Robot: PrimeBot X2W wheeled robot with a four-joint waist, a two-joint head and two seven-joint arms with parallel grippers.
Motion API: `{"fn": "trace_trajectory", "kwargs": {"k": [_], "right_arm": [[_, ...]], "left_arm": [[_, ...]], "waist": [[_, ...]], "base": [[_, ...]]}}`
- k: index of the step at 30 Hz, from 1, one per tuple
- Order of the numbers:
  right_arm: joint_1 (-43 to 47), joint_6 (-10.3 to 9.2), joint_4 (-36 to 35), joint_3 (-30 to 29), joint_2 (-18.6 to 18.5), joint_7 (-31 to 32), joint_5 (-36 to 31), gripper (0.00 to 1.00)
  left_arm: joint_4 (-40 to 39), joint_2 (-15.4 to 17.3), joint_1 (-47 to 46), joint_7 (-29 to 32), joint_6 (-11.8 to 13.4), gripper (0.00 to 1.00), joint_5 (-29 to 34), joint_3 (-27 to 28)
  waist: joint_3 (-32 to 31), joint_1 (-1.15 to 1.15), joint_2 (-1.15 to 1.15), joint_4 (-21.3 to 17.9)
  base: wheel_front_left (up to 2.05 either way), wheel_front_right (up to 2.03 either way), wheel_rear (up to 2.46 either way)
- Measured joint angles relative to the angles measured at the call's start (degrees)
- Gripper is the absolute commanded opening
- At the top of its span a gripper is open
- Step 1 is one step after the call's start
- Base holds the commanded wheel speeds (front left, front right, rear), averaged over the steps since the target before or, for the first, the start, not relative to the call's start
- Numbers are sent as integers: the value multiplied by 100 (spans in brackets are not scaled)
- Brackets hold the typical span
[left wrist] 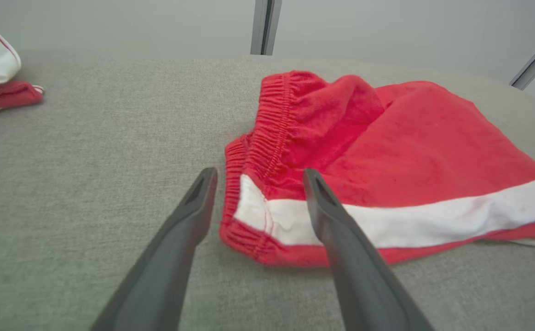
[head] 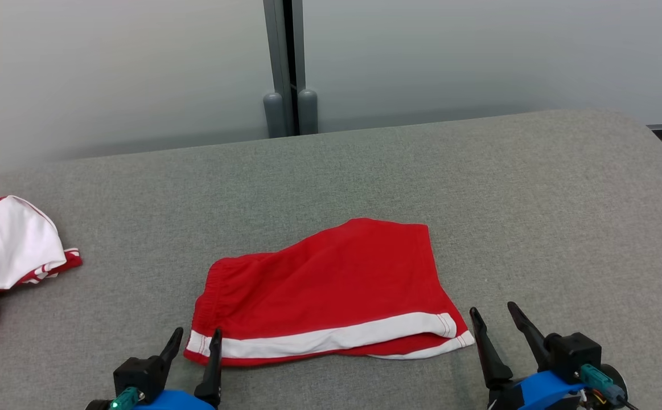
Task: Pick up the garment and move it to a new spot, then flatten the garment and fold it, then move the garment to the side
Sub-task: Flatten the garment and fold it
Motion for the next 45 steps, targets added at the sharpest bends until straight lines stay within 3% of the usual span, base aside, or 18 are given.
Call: {"fn": "trace_trajectory", "kwargs": {"k": [11, 13, 15, 18, 19, 21, 22, 23, 24, 25, 26, 27, 28, 29, 34, 45], "right_arm": [[-27, 0, -54, 51, 0, 0, 21, 100], [-42, 1, -54, 65, 0, 0, 30, 100], [-43, 1, -54, 70, 0, 0, 47, 100], [-42, 0, -54, 70, 0, 0, 64, 100], [-42, 1, -54, 73, 0, 0, 65, 100], [-41, 0, -54, 79, -1, 0, 71, 100], [-41, 0, -54, 83, 0, 0, 75, 100], [-41, 0, -54, 86, 0, 0, 83, 100], [-41, 1, -55, 87, -1, 0, 91, 100], [-41, 0, -56, 93, 0, 0, 100, 100], [-41, 1, -58, 99, 0, 0, 112, 100], [-42, 1, -62, 102, 0, 0, 113, 100], [-42, 0, -63, 108, 0, 0, 114, 100], [-42, 0, -65, 114, 0, 0, 118, 100], [-42, 0, -53, 136, -1, 0, 156, 100], [-113, 0, 520, 716, 1, -1, 1285, 100]], "left_arm": [[196, 249, -146, 1, 0, 100, -784, -500], [207, 290, -155, 1, 0, 91, -913, -601], [208, 341, -166, 1, 0, 90, -1018, -666], [210, 389, -166, 0, 0, 96, -1136, -776], [214, 407, -165, 1, 0, 94, -1181, -805], [202, 446, -165, 1, 0, 83, -1269, -875], [200, 465, -165, 0, 0, 83, -1317, -920], [201, 483, -164, 1, 0, 72, -1349, -953], [205, 503, -164, 1, 0, 72, -1393, -980], [220, 527, -165, 1, 0, 52, -1434, -1016], [226, 548, -165, 1, 0, 47, -1469, -1055], [225, 567, -169, 0, 0, 35, -1502, -1100], [224, 583, -175, 0, 0, 5, -1519, -1147], [227, 593, -185, 0, 0, 0, -1558, -1181], [293, 687, -243, 0, 0, 0, -1628, -1335], [218, 689, -259, 1, 0, 0, -1517, -1347]], "waist": [[148, 0, 0, -44], [162, 0, 0, -45], [168, 0, 0, -44], [170, 0, 0, -40], [168, 0, 0, -38], [164, -1, 0, -32], [161, -1, 0, -29], [162, -1, 0, -26], [163, -1, 0, -21], [165, -1, 0, -18], [167, -1, 0, -15], [170, -1, 0, -12], [171, -1, 0, -12], [171, -1, 0, -11], [180, -1, 0, -8], [219, -1, 0, 97]], "base": [[0, 0, 0], [0, 0, 0], [0, 0, 0], [0, 0, 0], [0, 0, 0], [0, 0, 0], [0, 0, 0], [0, 0, 0], [0, 0, 0], [0, 0, 0], [0, 0, 0], [0, 0, 0], [0, 0, 0], [0, 0, 0], [0, 0, 0], [0, 0, 0]]}}
